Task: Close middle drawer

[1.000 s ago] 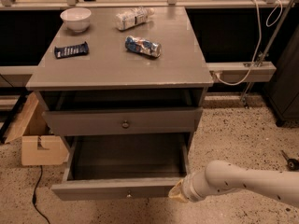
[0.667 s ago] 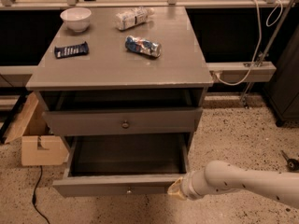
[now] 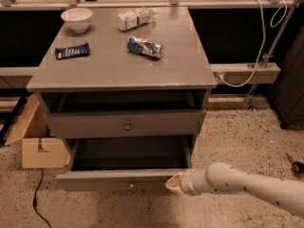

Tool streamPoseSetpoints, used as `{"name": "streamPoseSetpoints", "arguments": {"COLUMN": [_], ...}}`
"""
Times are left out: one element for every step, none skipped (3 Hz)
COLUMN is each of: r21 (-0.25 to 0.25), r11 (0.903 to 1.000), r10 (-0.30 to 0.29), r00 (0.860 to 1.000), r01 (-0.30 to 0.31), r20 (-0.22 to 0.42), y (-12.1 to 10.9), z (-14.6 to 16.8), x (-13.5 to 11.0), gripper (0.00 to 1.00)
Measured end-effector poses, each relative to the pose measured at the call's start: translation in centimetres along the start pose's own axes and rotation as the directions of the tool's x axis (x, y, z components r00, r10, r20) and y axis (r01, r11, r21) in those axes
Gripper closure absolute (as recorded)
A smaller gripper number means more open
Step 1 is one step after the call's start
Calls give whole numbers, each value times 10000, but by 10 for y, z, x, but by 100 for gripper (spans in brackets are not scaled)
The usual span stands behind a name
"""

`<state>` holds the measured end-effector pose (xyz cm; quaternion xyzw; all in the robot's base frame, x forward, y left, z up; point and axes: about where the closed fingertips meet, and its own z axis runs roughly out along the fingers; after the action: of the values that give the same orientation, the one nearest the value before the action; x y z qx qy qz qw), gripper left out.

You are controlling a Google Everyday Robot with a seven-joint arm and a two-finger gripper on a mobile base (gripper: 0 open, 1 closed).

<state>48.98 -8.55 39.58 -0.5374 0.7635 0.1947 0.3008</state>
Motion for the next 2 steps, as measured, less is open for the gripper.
{"name": "streamPoseSetpoints", "arguments": {"r21": [384, 811], "r11": [9988, 9946], "r10": [-325, -768], "r00": [9971, 9855], "r01": [299, 651], "r20": [687, 1513], "y": [-16, -36], "z": [5, 12], "x": [-14, -31], "gripper": [100, 100]}}
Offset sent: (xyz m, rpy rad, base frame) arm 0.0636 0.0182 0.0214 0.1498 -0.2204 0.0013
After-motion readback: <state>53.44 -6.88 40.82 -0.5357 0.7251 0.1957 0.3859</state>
